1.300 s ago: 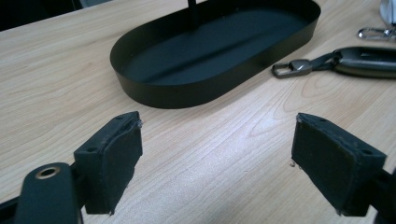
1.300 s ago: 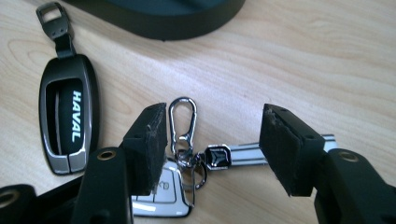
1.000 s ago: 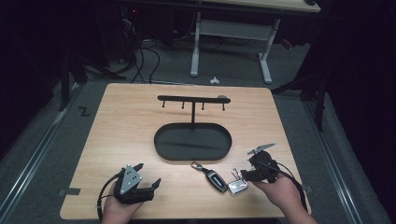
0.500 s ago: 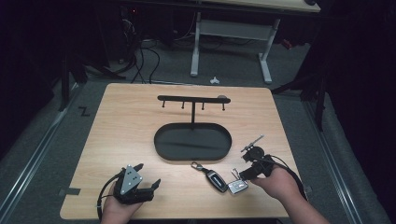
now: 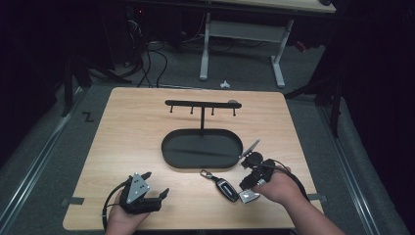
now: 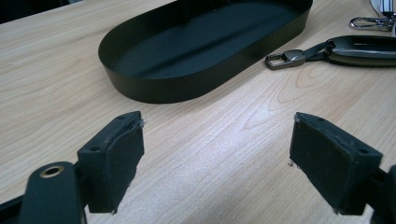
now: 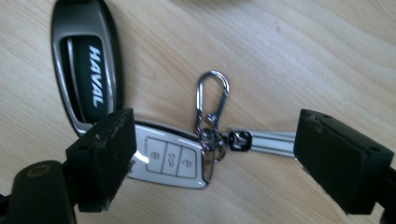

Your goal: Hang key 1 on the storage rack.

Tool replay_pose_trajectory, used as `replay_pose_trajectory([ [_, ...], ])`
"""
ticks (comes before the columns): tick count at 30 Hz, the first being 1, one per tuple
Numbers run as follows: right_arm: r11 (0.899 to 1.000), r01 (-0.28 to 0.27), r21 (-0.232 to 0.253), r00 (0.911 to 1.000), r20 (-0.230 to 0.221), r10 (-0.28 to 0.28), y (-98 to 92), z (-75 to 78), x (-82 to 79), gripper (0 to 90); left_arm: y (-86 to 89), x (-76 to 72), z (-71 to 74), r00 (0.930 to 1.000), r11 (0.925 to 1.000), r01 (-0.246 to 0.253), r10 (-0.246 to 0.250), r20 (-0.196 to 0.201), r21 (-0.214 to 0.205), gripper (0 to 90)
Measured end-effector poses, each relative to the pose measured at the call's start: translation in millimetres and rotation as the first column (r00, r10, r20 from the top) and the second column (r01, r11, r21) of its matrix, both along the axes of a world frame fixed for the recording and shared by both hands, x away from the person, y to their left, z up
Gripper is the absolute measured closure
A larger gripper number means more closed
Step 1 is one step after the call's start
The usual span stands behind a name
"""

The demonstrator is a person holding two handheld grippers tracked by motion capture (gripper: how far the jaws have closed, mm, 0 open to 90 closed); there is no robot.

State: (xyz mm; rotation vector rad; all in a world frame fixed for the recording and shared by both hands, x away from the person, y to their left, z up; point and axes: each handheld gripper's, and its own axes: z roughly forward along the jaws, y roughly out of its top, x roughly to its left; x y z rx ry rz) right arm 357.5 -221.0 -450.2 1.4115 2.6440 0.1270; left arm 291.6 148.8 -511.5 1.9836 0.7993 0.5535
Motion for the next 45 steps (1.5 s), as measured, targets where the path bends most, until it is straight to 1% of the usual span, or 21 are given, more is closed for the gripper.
replay_pose_trajectory([
  [5,0.999,-0.037,0.020,0.9991,-0.019,0.037,20.7,-2.2,4.9,13.7,0.0,0.1,-0.2,1.0000,1.0000,0.004,-0.004,-0.002,0.002,18.2],
  [8,0.999,-0.034,0.028,0.9989,-0.030,0.035,27.4,-4.0,6.2,13.9,-0.1,0.0,-0.1,1.0000,1.0000,0.005,-0.005,-0.004,0.003,18.2],
  [9,0.996,-0.079,0.036,0.9966,-0.022,0.079,31.9,-6.0,9.8,15.1,-0.2,0.0,-0.2,1.0000,1.0000,0.006,-0.006,-0.004,0.004,18.2],
  [11,0.995,-0.088,0.043,0.9957,-0.026,0.089,38.7,-7.4,11.3,16.3,-0.5,0.1,-0.4,1.0000,1.0000,0.008,-0.008,-0.005,0.004,18.2],
  [13,0.996,-0.076,0.049,0.9964,-0.035,0.077,42.0,-7.9,11.3,17.0,-0.8,0.2,-0.5,0.9999,1.0000,0.009,-0.009,-0.005,0.005,18.2],
  [14,0.996,-0.062,0.056,0.9963,-0.055,0.065,47.4,-8.4,11.5,17.8,-1.0,0.2,-0.7,0.9999,0.9999,0.010,-0.010,-0.006,0.005,18.2],
  [15,0.992,-0.109,0.056,0.9928,-0.045,0.111,49.4,-10.1,14.3,18.6,-1.3,0.4,-0.9,0.9999,0.9999,0.011,-0.011,-0.005,0.005,18.2],
  [16,0.992,-0.109,0.060,0.9919,-0.059,0.112,58.2,-12.8,15.7,19.6,-1.6,0.4,-1.0,0.9999,0.9999,0.013,-0.013,-0.005,0.006,18.2],
  [23,0.985,-0.163,0.064,0.9830,-0.075,0.168,73.3,-20.7,23.6,25.0,-1.6,0.3,-1.0,0.9998,0.9998,0.019,-0.019,-0.007,0.006,18.2],
  [24,0.987,-0.147,0.070,0.9845,-0.086,0.153,77.1,-22.6,24.9,27.6,-1.5,0.2,-1.2,0.9998,0.9998,0.017,-0.017,-0.007,0.005,18.2],
  [25,0.983,-0.170,0.066,0.9800,-0.094,0.175,81.2,-25.8,28.6,32.3,-1.3,0.1,-1.3,0.9998,0.9998,0.017,-0.017,-0.008,0.004,18.2],
  [28,0.983,-0.172,0.067,0.9779,-0.109,0.178,85.3,-29.0,32.0,35.1,-0.4,0.2,-1.5,0.9998,0.9998,0.018,-0.018,-0.009,0.003,18.3],
  [31,0.982,-0.179,0.062,0.9740,-0.130,0.186,91.9,-33.9,38.2,41.8,0.2,0.6,-1.7,0.9997,0.9998,0.019,-0.019,-0.015,0.003,18.4],
  [34,0.983,-0.172,0.060,0.9738,-0.140,0.179,94.3,-34.5,40.4,43.8,0.1,0.6,-1.9,0.9997,0.9998,0.020,-0.020,-0.013,0.003,18.5],
  [35,0.983,-0.172,0.060,0.9726,-0.148,0.179,96.4,-35.5,44.2,47.5,0.1,0.4,-1.7,0.9997,0.9998,0.021,-0.021,-0.013,0.003,18.7],
  [38,0.981,-0.186,0.058,0.9709,-0.143,0.192,97.8,-36.7,46.8,50.8,0.0,0.2,-1.8,0.9997,0.9998,0.020,-0.020,-0.011,0.004,18.8],
  [39,0.984,-0.173,0.048,0.9724,-0.150,0.179,100.4,-37.0,47.4,55.5,0.3,0.3,-1.8,0.9997,0.9998,0.020,-0.020,-0.013,0.004,18.9],
  [40,0.983,-0.178,0.050,0.9714,-0.151,0.184,100.5,-37.7,47.6,57.3,0.7,0.3,-1.6,0.9997,0.9998,0.020,-0.020,-0.014,0.004,19.0],
  [42,0.981,-0.188,0.051,0.9684,-0.157,0.193,100.6,-39.2,48.1,57.8,1.1,0.2,-1.4,0.9997,0.9998,0.019,-0.019,-0.013,0.004,19.1],
  [43,0.984,-0.171,0.047,0.9713,-0.159,0.177,103.0,-38.7,46.9,64.0,1.4,0.1,-1.2,0.9999,0.9999,0.015,-0.015,-0.007,-0.001,19.2],
  [45,0.984,-0.175,0.031,0.9721,-0.153,0.178,103.2,-39.0,47.0,69.0,1.6,-0.1,-1.0,0.9999,0.9999,0.015,-0.015,-0.005,-0.002,19.4],
])
